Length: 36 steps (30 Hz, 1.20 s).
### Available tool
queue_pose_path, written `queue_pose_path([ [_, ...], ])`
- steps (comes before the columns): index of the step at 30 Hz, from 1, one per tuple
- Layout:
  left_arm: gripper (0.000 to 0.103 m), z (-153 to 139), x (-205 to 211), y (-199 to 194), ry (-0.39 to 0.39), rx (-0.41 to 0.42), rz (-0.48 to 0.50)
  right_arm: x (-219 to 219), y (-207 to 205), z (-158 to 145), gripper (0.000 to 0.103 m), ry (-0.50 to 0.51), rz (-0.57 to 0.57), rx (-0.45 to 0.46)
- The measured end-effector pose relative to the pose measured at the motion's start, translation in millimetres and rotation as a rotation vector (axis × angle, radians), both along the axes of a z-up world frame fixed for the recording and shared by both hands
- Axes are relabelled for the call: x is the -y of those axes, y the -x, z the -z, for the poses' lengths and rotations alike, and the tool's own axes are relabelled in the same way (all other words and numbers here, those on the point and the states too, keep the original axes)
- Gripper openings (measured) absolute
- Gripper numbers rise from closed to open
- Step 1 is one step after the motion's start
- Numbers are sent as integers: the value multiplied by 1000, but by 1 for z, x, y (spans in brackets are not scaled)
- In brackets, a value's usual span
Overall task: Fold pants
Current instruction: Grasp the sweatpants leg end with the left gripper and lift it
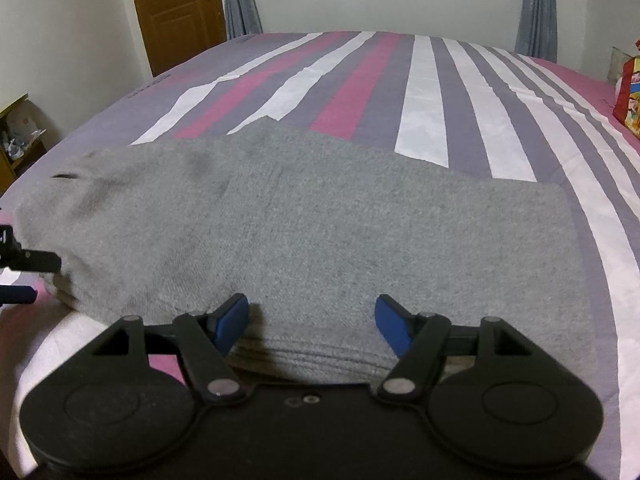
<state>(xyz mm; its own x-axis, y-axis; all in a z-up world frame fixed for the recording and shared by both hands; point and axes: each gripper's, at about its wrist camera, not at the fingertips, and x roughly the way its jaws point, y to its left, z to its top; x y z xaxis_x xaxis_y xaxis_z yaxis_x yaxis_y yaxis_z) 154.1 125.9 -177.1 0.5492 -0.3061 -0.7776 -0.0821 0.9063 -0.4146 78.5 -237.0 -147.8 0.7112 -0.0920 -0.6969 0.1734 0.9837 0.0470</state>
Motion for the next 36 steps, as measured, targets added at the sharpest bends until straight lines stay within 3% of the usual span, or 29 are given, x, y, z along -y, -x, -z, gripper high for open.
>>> queue_pose_path([
  [12,76,29,-23,-35,283,-15,-110,-3,-1,4,72,11,0,3],
  [16,76,34,-24,-47,338,-10,-142,-3,-1,4,72,15,1,5],
  [19,73,35,-18,-51,349,9,-153,-3,-2,5,73,15,-1,6],
  [21,41,38,-14,-54,308,15,-155,-3,-2,5,74,11,-3,8],
  [23,34,45,-19,-55,329,5,-174,-2,-2,4,74,7,-6,8],
  [25,34,48,-23,-55,362,6,-181,0,-2,2,73,1,-9,8],
  [28,34,48,-18,-58,337,7,-176,2,-3,-1,72,7,-18,8],
  [33,48,47,-4,-72,345,15,-199,9,-6,-10,70,22,8,38],
  [36,47,46,2,-77,320,31,-198,12,-14,-2,71,49,22,-12],
])
